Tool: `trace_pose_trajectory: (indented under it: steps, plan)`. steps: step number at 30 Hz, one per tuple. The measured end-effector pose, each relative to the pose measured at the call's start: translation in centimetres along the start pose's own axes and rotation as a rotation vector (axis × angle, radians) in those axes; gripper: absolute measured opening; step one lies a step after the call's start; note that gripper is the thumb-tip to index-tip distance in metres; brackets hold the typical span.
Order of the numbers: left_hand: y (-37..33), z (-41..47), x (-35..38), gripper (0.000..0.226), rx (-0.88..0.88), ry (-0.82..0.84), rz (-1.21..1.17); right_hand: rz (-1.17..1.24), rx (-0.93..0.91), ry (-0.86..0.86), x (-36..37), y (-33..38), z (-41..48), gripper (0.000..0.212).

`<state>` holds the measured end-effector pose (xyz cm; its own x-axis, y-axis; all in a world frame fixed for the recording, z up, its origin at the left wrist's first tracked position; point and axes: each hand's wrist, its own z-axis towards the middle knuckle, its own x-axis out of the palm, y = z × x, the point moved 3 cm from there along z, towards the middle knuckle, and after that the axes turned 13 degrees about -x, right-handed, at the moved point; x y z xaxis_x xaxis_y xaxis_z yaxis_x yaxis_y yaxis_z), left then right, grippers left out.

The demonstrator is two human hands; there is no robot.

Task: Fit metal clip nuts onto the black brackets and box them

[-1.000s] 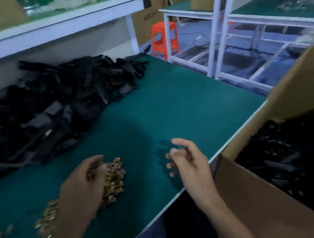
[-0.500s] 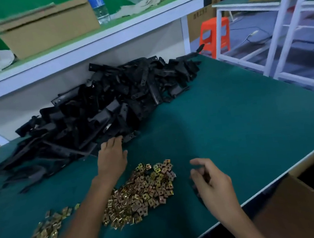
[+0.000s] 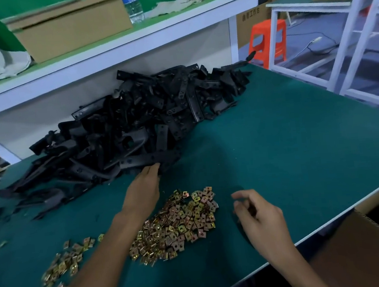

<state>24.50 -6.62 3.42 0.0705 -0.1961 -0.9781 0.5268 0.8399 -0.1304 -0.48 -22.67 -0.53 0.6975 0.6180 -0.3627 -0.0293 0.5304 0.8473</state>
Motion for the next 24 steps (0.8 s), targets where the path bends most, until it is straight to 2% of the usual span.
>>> trace_pose_trajectory:
  steps: [2,5,7,9,11,18,21,24]
  plan:
    - [-0.2,0.6,-1.0,0.047,-0.043,-0.076,-0.138,0.002,-0.006,-0.006,0.0,0.1,0.1,0.014]
    - [0.0,2.3,-3.8,0.041,-0.32,-0.151,-0.57,0.002,-0.011,-0.013,0.1,0.1,0.1,0.013]
    - [0.1,3.3,-5.0,0.04,-0.528,-0.135,-0.879,0.008,-0.023,-0.015,0.0,0.0,0.0,0.012]
    - [0.1,4.2,-5.8,0.04,-0.699,-0.065,-1.287,0.016,-0.033,-0.022,-0.1,0.0,-0.1,0.013]
    - [-0.3,4.1,-6.6,0.041,-0.739,0.008,-1.556,0.011,-0.034,-0.019,0.0,0.0,-0.2,0.013]
    - [-2.4,-1.7,-8.3,0.025,-0.495,0.178,-1.753,0.049,-0.008,-0.031,0.0,0.2,0.2,0.006]
    - [-3.9,-5.1,-8.0,0.027,-0.383,0.291,-1.732,0.117,0.047,-0.028,0.1,0.2,0.1,0.028]
    - [-4.9,-8.2,-7.4,0.034,-0.206,0.236,-1.435,0.241,0.074,-0.055,0.1,0.4,0.0,0.051]
